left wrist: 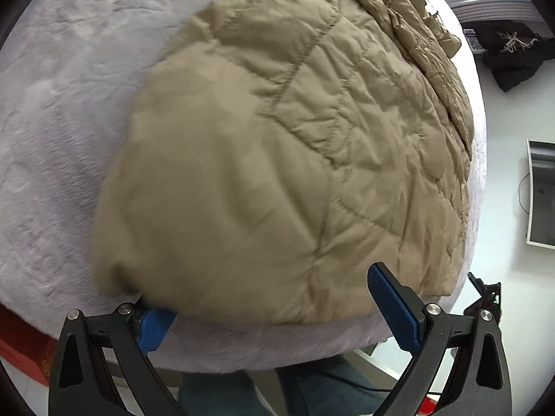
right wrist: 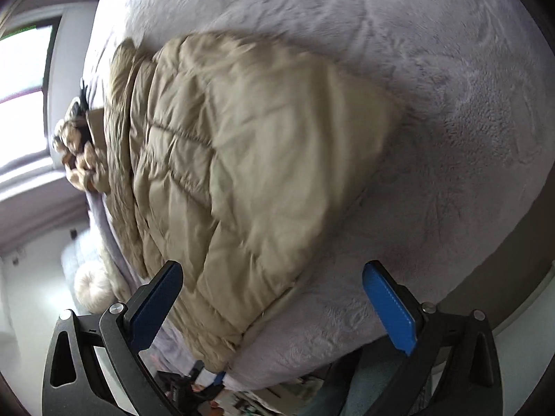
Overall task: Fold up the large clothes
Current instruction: 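Close both tools on the beige jacket hem, then lift the hem with both tools and fold it toward the collar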
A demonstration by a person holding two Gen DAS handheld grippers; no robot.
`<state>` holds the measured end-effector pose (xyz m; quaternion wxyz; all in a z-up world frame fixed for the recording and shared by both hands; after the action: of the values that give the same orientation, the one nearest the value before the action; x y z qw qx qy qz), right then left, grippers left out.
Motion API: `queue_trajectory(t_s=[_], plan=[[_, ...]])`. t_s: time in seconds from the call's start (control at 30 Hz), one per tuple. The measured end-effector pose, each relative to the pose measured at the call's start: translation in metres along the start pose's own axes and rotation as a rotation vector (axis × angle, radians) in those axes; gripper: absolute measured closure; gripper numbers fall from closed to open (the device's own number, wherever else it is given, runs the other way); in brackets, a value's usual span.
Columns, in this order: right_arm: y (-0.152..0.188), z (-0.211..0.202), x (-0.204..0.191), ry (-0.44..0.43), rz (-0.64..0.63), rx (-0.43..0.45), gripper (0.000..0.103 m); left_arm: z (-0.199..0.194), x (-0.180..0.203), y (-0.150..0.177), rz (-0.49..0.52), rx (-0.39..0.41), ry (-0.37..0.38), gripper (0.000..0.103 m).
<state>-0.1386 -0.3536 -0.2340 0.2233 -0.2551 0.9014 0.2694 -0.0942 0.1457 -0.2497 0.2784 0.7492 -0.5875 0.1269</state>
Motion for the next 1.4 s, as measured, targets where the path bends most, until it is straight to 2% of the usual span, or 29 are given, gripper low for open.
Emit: queue_trajectory(t_s=[0.17,0.33,0.43,0.47,0.5,0.53,0.57,0.6,0.67,0.77,0.93,1.13,1.3,1.4], plan=[[-0.011,0.007,0.005,-0.043,0.028,0.008,0.000,0.006,0.011,-0.009,0.029,0.008,-0.012,0.002],[-0.016,0.015,0.001,-0.079,0.017,0.007,0.000,0.003,0.008,-0.010,0.014,0.032,-0.008,0.003],[-0.015,0.014,-0.004,-0.150,-0.010,-0.005,0.001,-0.001,0.005,-0.010,0.016,0.055,-0.033,0.036],[-0.015,0.015,-0.006,-0.161,-0.014,-0.007,0.001,-0.003,0.003,-0.011,0.027,0.061,-0.031,0.061],[-0.015,0.017,-0.008,-0.166,-0.013,-0.006,0.002,-0.005,0.002,-0.011,0.035,0.065,-0.019,0.079],[-0.016,0.019,-0.007,-0.168,-0.005,-0.003,0.007,-0.008,0.001,-0.012,0.036,0.067,-0.004,0.082],[-0.017,0.020,-0.006,-0.168,0.010,0.000,0.023,-0.014,0.000,-0.012,0.034,0.075,0.014,0.087],[-0.017,0.020,-0.002,-0.166,0.030,-0.002,0.034,-0.019,0.001,-0.012,0.038,0.083,0.029,0.088],[-0.017,0.022,0.005,-0.174,0.067,-0.008,0.080,-0.030,0.005,-0.011,0.051,0.104,0.035,0.090],[-0.017,0.016,-0.001,-0.187,0.029,0.001,0.093,-0.051,0.019,-0.009,0.074,0.141,0.056,0.090],[-0.021,-0.001,-0.044,-0.188,-0.116,-0.021,0.094,-0.096,0.046,-0.016,0.110,0.230,0.074,0.090],[-0.037,-0.026,-0.113,-0.235,-0.256,-0.037,0.095,-0.151,0.083,-0.047,0.129,0.364,0.073,0.090],[-0.058,-0.039,-0.193,-0.248,-0.416,-0.051,0.095,-0.196,0.123,-0.095,0.143,0.488,0.077,0.090],[-0.078,-0.041,-0.244,-0.243,-0.511,-0.057,0.095,-0.207,0.147,-0.133,0.146,0.531,0.036,0.090]])
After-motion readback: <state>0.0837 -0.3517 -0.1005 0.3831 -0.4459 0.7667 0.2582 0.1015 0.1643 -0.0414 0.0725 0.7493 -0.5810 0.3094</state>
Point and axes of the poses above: each gripper's, at about its wrist camera, not at the fingertips, and z roughly the way its jaws point, x to its right, y to its underside, the point moved 4 cm from there along z, roughly the way its jaws point, and after that the axes turned 12 degrees about -x, right-handed, at the moved point
